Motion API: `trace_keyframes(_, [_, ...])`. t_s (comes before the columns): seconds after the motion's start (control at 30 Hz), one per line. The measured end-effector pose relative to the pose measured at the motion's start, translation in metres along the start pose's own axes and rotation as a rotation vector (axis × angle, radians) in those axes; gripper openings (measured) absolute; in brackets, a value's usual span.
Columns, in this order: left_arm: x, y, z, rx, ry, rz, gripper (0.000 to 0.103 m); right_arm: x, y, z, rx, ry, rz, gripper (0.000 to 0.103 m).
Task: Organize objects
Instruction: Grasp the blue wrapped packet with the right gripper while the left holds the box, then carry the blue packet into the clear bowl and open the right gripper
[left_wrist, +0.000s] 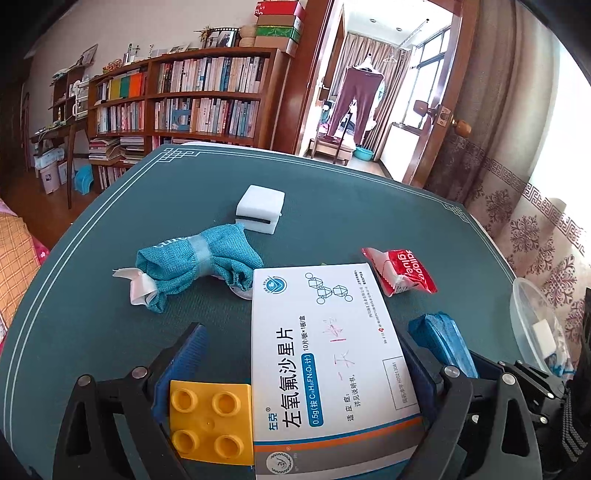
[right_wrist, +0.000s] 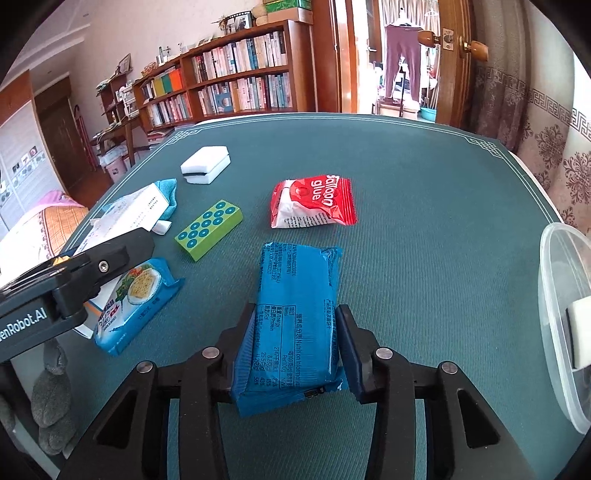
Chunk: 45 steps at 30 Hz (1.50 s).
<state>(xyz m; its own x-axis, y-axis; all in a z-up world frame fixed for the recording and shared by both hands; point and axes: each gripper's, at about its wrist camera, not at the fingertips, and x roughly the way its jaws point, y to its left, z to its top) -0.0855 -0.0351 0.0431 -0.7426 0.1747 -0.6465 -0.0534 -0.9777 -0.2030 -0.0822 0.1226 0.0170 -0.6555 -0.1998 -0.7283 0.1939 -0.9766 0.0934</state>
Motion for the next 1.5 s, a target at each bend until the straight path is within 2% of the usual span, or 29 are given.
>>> trace_keyframes(0.27, [0.001,-0.005,-0.003,0.016,0.005,-0.005,0.097,-0.034,-0.024,-0.005,0.074,-0.046,-0.006,0.043])
trace_keyframes(1.03, [-0.012,-0.045,-0.022,0.117,0.003,-0.052,0.097,-0.115,-0.125,-0.039,0.310,-0.129,-0.138,0.043])
trace_keyframes(1.33, [-0.016,-0.060,-0.029,0.141,0.026,-0.074,0.097,-0.140,-0.177,-0.040,0.369,-0.193,-0.285,0.043])
trace_keyframes(1.5, [-0.015,-0.069,-0.033,0.155,0.039,-0.073,0.097,-0.137,-0.205,-0.035,0.377,-0.193,-0.379,0.043])
